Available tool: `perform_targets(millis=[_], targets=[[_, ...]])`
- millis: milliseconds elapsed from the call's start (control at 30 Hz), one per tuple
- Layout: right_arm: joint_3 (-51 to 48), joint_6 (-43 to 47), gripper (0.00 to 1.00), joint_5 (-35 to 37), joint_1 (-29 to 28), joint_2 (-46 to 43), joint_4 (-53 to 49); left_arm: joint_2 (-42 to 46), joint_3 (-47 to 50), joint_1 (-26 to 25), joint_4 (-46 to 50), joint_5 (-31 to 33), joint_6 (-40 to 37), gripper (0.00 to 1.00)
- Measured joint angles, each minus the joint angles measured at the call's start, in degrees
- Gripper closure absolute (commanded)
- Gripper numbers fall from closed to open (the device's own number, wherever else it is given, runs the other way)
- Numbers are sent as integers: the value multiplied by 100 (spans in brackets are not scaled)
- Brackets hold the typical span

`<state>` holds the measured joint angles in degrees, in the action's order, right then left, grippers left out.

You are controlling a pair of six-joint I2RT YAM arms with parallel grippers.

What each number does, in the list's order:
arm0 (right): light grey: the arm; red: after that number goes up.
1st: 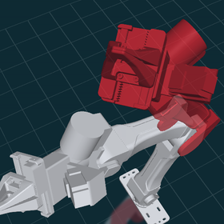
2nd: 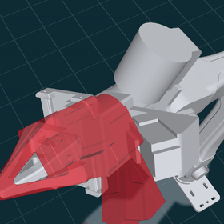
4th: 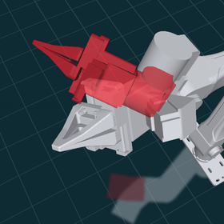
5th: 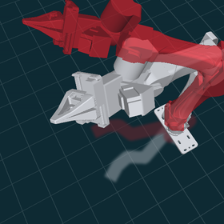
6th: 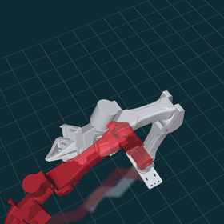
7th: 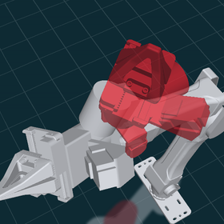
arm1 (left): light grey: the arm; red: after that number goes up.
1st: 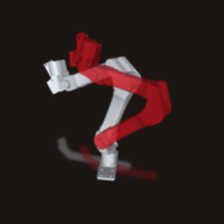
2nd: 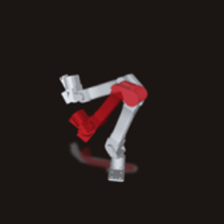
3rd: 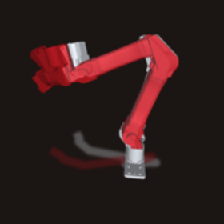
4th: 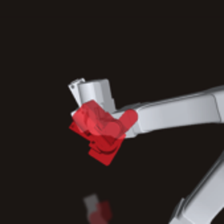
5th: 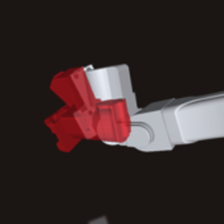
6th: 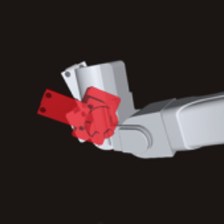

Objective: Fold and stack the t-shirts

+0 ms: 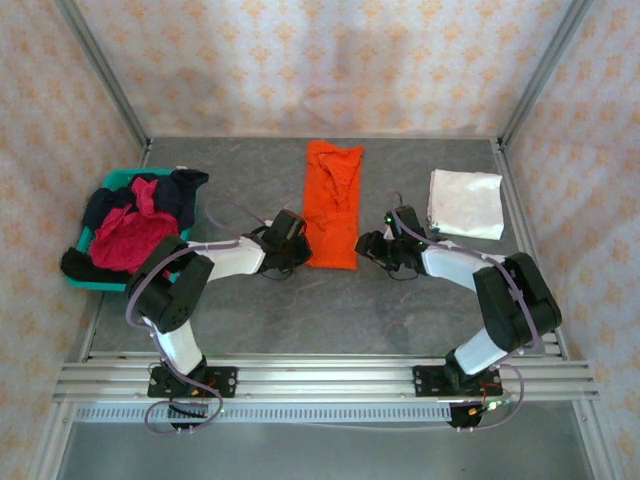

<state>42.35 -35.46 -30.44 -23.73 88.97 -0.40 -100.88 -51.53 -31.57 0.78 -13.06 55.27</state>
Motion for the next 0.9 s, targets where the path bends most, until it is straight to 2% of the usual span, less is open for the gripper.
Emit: perform_targets(millis=[100,267,333,567,667,900], targets=[[-127,-188,52,-140,-92,2,109,2,68,0,-81,0,2,100],[-146,-490,62,-396,-332,195,542,24,146,-2,-192,0,22,100],[-149,-610,62,-459,-363,330,680,24,151,-13,-201,2,22,100],[-149,-691,51,-426,-361,442,693,39,166,-33,-212,17,24,100],[-214,-649,51,-275,-361,229,529,39,166,-33,-212,17,22,100],[-533,-737,62,-251,-361,50,623,39,166,-33,-210,20,22,100]])
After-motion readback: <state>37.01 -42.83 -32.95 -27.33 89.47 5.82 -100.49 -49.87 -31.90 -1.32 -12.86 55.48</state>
